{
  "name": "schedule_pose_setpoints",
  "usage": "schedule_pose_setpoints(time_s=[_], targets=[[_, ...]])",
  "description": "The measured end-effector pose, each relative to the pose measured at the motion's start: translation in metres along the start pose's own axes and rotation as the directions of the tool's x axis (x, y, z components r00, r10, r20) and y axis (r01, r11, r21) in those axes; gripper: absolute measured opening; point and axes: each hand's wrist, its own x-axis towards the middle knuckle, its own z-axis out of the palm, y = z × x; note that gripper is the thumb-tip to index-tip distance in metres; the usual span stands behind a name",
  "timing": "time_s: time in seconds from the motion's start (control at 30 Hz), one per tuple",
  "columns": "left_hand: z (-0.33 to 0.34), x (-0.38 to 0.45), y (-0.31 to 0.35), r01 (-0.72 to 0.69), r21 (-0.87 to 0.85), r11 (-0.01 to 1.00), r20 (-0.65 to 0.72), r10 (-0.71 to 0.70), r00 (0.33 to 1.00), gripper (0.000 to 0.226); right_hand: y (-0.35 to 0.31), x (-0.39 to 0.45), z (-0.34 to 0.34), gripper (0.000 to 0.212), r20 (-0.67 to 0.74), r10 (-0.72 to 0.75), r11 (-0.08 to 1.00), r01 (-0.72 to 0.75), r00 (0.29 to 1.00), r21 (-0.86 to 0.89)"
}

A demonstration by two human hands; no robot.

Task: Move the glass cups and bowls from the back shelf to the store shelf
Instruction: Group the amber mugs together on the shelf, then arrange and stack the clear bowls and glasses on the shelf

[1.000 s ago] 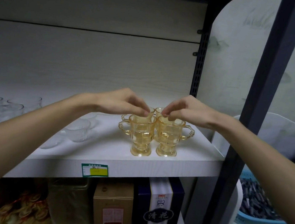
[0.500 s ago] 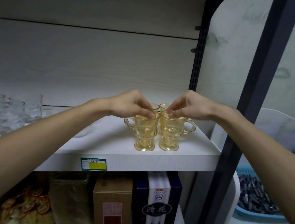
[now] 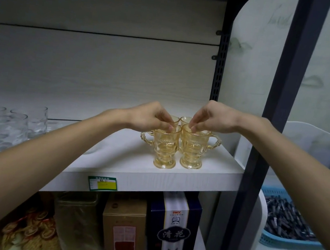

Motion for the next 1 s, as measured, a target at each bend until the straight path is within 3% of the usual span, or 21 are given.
schedule_pose_setpoints(time_s=[0.3,0.37,0.43,0.53,0.63,0.77,0.83,1.0], targets=[[-0.010,-0.008,0.012,0.035,0.041,0.999,0.001,-0.036,0.999,0.035,-0.014,-0.003,-0.009,0.023,0.049,0.040,0.998,-0.038,0.998,-0.056],[-0.024,-0.017,0.012,0.031,0.078,0.996,-0.066,-0.026,0.997,0.035,-0.021,-0.001,-0.015,0.025,-0.049,0.024,0.996,-0.028,0.998,-0.083],[-0.044,-0.032,0.005,0.035,0.175,0.984,-0.153,-0.008,0.988,0.028,-0.035,0.004,-0.019,0.028,-0.239,-0.053,0.994,0.028,0.970,-0.104],[-0.074,-0.061,-0.021,0.160,0.340,0.927,-0.204,-0.094,0.974,0.022,-0.073,0.014,-0.009,0.029,-0.380,-0.156,0.987,0.129,0.912,-0.097],[-0.094,-0.099,-0.050,0.314,0.429,0.847,-0.211,-0.245,0.946,0.027,-0.121,0.028,0.022,0.030,-0.361,-0.225,0.974,0.218,0.905,-0.062],[-0.101,-0.148,-0.075,0.453,0.430,0.781,-0.256,-0.375,0.891,0.066,-0.164,0.049,0.075,0.047,-0.291,-0.266,0.963,0.268,0.919,-0.034],[-0.096,-0.170,-0.086,0.470,0.433,0.769,-0.301,-0.369,0.880,0.077,-0.174,0.056,0.102,0.055,-0.238,-0.253,0.966,0.259,0.938,-0.004],[-0.063,-0.215,-0.094,0.450,0.374,0.811,-0.441,-0.271,0.855,0.078,-0.189,0.063,0.159,0.055,-0.176,-0.167,0.986,0.168,0.970,-0.009]])
